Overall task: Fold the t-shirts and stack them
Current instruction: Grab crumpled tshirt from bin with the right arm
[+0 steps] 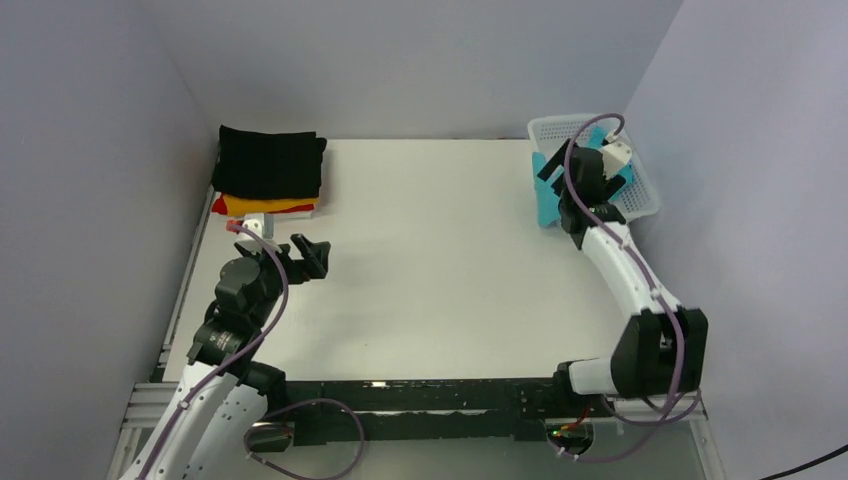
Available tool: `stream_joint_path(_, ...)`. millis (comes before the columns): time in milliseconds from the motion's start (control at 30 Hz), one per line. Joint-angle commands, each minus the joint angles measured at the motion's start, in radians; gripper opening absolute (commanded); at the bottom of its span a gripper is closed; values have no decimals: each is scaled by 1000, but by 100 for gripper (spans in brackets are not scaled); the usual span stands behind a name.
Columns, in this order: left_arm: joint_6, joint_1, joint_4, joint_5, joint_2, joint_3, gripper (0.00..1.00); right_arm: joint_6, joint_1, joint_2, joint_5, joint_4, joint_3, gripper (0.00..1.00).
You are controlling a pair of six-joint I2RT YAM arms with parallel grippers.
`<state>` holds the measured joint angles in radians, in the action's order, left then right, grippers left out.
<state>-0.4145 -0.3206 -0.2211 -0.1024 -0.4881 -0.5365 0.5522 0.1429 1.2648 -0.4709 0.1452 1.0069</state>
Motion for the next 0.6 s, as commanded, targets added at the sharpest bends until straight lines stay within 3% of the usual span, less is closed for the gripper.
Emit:
stream_joint_path(0,21,-2,62,18,-4,10,99,-13,-122,220,-23,7,156,100)
stream_joint_path(100,29,-2,109,56,-13,29,99,-94,-184,392,-58,-66,261,100)
stream_joint_path(233,43,-2,105,70,-34,18,99,-163,-237,597,14,-102,438,100)
stream_joint_path(367,45,-2,119,60,-42,24,99,-216,-280,798,-6,-84,589,100)
stream_joint_path(567,46,-2,129,50,-59,25,99,-278,-312,1003,106,-29,724,99)
